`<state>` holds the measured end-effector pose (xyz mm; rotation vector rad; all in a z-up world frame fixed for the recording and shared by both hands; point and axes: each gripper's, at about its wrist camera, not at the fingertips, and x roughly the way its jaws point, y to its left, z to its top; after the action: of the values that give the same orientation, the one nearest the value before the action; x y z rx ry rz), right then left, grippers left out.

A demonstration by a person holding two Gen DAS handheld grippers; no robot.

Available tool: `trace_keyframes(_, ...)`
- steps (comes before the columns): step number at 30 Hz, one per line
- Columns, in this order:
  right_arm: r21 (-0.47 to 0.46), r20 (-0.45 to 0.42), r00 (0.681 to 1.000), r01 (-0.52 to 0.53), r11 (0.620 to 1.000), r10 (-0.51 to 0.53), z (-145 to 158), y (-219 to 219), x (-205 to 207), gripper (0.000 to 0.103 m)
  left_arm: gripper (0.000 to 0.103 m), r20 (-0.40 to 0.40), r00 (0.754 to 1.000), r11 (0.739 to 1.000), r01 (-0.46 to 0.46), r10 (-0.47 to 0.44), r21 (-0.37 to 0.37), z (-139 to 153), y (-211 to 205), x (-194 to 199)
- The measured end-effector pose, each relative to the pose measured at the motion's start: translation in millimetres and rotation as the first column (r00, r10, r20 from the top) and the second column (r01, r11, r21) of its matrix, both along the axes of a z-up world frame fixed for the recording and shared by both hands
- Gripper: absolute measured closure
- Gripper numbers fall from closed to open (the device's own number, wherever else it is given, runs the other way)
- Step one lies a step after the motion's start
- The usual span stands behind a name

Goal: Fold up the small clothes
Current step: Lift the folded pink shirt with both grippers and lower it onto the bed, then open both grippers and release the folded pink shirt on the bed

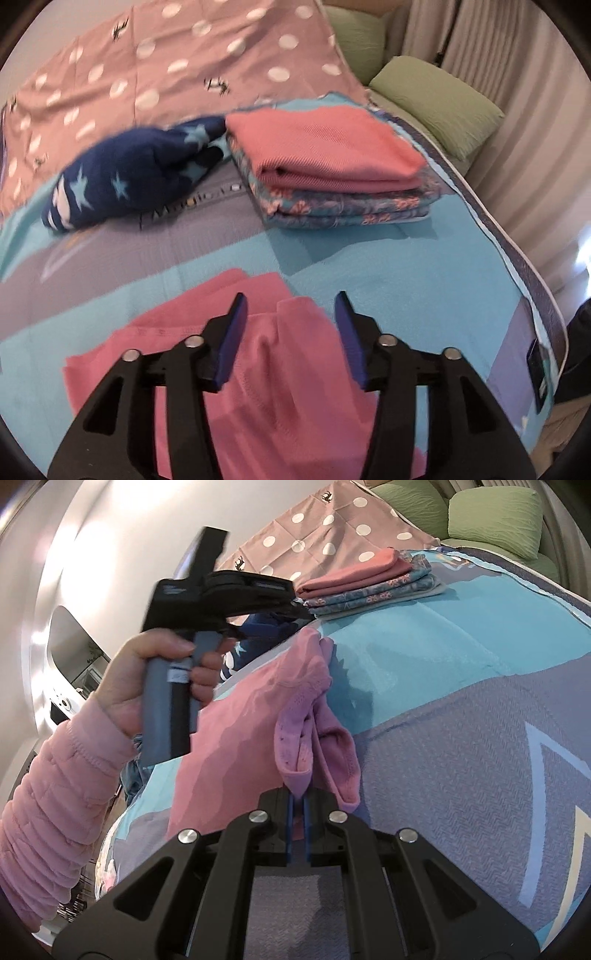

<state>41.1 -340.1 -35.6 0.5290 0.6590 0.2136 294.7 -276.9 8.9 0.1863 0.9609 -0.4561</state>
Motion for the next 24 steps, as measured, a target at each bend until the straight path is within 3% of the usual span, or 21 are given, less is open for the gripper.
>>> trace_keyframes(8,-0.013,-0.047,0.998,0.049,0.999,-0.050,-6.2,-9.4,-2.1,0.086,0.032,0.067,0.998,0.998,-0.007,0.012,-0.068,20.2,51.7,-35.0)
trace_keyframes(10,-0.013,-0.048,0.997,0.066,0.998,-0.067,-5.7,-13.5,-6.6,0.066,0.024,0.075,0.997,0.995,-0.022,0.030,-0.098,19.1,74.3,-49.6)
trace_keyframes(12,-0.024,-0.040,0.994,0.099,0.995,-0.100,-4.2,-20.2,-16.2,0.059,0.019,0.093,0.994,0.992,-0.048,0.059,-0.117,14.1,98.5,-69.1)
trace_keyframes(18,-0.072,-0.032,0.995,0.097,0.993,-0.100,3.7,-22.9,-24.6,0.056,0.011,0.127,0.988,0.993,-0.079,0.090,-0.092,-5.6,163.9,-140.1)
trace_keyframes(24,-0.106,-0.041,0.998,0.037,0.994,-0.042,8.0,-6.6,-16.2,0.047,0.011,0.014,0.990,0.974,-0.137,0.142,-0.180,-29.8,214.1,-193.1)
